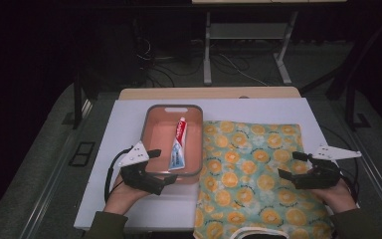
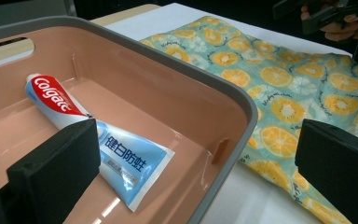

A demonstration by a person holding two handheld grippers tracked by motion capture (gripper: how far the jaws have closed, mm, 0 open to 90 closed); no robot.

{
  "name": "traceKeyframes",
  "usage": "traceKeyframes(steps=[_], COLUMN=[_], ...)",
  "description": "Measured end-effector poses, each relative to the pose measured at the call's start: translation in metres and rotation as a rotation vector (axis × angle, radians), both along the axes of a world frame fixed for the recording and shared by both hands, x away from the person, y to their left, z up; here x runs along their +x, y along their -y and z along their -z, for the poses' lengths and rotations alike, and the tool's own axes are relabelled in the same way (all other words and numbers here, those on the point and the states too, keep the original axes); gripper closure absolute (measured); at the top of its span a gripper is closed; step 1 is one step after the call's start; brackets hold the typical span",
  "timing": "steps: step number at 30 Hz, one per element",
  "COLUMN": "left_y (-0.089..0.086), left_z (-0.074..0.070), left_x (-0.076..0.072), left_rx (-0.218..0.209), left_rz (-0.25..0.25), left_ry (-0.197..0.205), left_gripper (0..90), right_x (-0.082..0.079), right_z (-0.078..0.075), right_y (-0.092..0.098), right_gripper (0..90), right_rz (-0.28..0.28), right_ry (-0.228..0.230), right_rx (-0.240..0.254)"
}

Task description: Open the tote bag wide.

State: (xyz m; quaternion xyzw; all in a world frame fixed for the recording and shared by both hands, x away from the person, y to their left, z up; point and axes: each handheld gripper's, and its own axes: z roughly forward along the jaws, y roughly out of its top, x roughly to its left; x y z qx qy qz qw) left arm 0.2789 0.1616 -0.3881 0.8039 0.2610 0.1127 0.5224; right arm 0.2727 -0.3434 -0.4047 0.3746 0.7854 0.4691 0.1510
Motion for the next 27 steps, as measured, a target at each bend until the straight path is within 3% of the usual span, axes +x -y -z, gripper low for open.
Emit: traceKeyframes(steps=[14,22,27], left_y=[0.000,0.002,0.002], left_z=[0.000,0.000,0.001], left_x=[-0.002,-0.002,-0.002], left_rx=[-0.008,0.002,0.001], left_rz=[-0.002,-0.005,-0.006], left_ry=[0.000,-0.003,-0.004], left_gripper=[0.0,0.0,0.0], right_x=[0.015,0.054,0.074], right_z=[0.004,0.018,0.027], right_y=[0.006,0.019,0.034], right_gripper=[11.6,11.6,11.8], right_rz=[0.062,0.143,0.228], right_ry=[-0.035,-0.097,-0.130], right_rx=[-0.087,-0.144,-0.197])
